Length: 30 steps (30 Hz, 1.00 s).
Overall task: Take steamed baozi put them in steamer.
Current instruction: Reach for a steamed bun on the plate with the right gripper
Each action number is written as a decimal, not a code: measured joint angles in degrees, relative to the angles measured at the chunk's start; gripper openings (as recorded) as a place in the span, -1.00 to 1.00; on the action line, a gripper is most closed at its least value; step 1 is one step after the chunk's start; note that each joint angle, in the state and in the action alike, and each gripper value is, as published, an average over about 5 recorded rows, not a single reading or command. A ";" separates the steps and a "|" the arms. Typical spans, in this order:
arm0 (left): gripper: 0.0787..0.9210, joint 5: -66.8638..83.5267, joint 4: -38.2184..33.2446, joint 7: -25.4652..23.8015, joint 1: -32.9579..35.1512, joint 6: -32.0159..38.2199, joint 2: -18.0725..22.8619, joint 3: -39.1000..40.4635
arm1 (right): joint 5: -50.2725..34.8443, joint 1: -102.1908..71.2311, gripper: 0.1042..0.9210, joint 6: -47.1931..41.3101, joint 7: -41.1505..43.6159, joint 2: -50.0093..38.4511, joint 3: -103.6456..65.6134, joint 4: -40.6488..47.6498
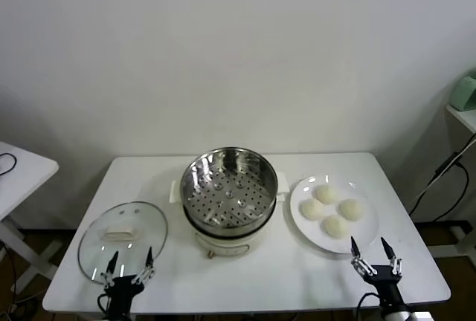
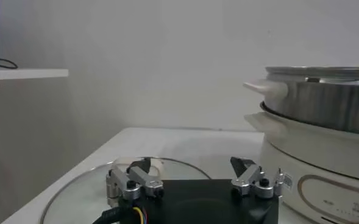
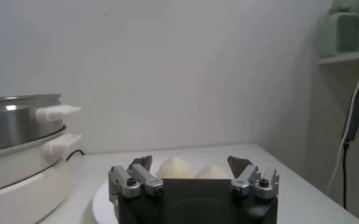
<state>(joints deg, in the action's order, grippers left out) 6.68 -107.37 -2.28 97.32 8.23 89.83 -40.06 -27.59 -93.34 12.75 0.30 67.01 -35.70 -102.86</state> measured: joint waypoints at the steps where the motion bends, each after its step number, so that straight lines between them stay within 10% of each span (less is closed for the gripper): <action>1: 0.77 -0.03 0.00 0.00 0.00 0.00 0.00 0.02 | -0.16 0.47 0.76 -0.66 -0.06 -0.13 -0.03 -0.02; 16: 0.77 0.11 0.28 0.01 -0.37 0.20 -0.14 0.13 | -4.87 26.91 0.76 -23.88 -0.31 -10.62 8.57 5.12; 30: 0.77 -0.64 0.55 -0.27 -0.59 0.77 -0.94 0.90 | 10.81 65.96 0.76 -30.74 29.73 -31.11 42.31 18.04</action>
<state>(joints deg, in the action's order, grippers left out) 6.04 -106.82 -2.56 96.73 9.01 88.89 -39.16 -16.77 -27.38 -17.99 30.02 35.90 6.61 -84.81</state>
